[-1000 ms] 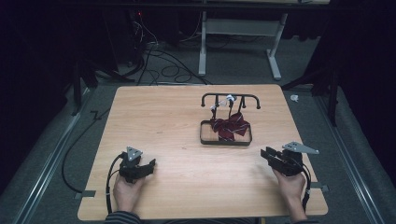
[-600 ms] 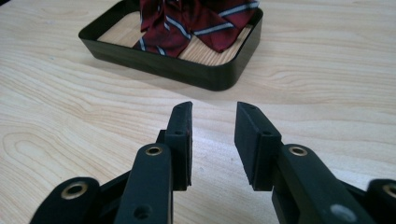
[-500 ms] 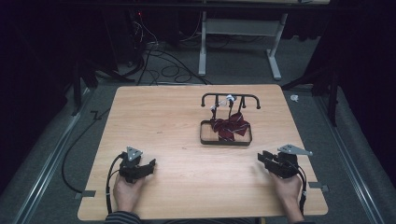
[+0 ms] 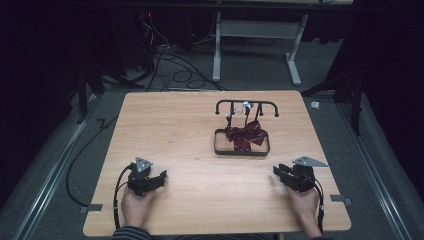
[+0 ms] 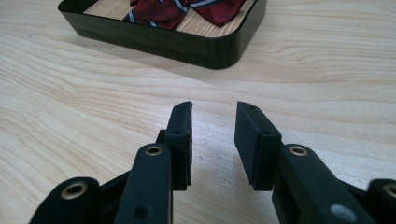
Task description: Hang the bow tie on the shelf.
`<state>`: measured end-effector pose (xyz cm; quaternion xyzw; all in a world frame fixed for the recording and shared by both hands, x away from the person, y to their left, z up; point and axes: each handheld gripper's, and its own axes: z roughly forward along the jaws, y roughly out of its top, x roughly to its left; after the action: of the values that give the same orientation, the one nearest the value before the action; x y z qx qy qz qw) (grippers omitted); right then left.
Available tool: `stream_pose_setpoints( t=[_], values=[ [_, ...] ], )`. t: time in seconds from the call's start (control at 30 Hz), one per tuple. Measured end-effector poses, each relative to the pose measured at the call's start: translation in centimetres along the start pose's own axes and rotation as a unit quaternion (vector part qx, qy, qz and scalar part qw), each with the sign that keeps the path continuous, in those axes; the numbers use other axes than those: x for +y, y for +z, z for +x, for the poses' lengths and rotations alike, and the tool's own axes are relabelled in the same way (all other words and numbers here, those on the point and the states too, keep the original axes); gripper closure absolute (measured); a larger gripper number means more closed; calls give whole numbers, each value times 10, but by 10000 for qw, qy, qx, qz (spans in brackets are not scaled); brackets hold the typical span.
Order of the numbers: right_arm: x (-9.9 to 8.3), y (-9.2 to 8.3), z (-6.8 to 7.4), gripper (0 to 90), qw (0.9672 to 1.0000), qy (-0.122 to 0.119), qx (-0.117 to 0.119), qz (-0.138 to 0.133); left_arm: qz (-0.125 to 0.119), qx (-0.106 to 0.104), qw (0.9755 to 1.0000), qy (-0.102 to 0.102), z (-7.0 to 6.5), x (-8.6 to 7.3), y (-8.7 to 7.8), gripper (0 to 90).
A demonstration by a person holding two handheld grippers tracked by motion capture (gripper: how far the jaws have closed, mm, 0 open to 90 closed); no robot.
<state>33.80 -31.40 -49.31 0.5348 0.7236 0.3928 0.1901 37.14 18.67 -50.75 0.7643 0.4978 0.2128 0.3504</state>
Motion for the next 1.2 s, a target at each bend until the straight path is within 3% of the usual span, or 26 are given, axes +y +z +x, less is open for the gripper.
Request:
stream_pose_setpoints(
  t=[0.93,1.1,1.2],
  values=[
    [-3,12,8,668,9993,-213,-206,224,3,-7,10000,7,0,0,0,318],
    [-2,13,11,611,9987,-340,-262,284,3,-9,10000,7,0,0,0,318],
    [-3,14,18,576,9961,-659,-486,317,12,-14,10000,10,0,0,0,316]
  ],
)
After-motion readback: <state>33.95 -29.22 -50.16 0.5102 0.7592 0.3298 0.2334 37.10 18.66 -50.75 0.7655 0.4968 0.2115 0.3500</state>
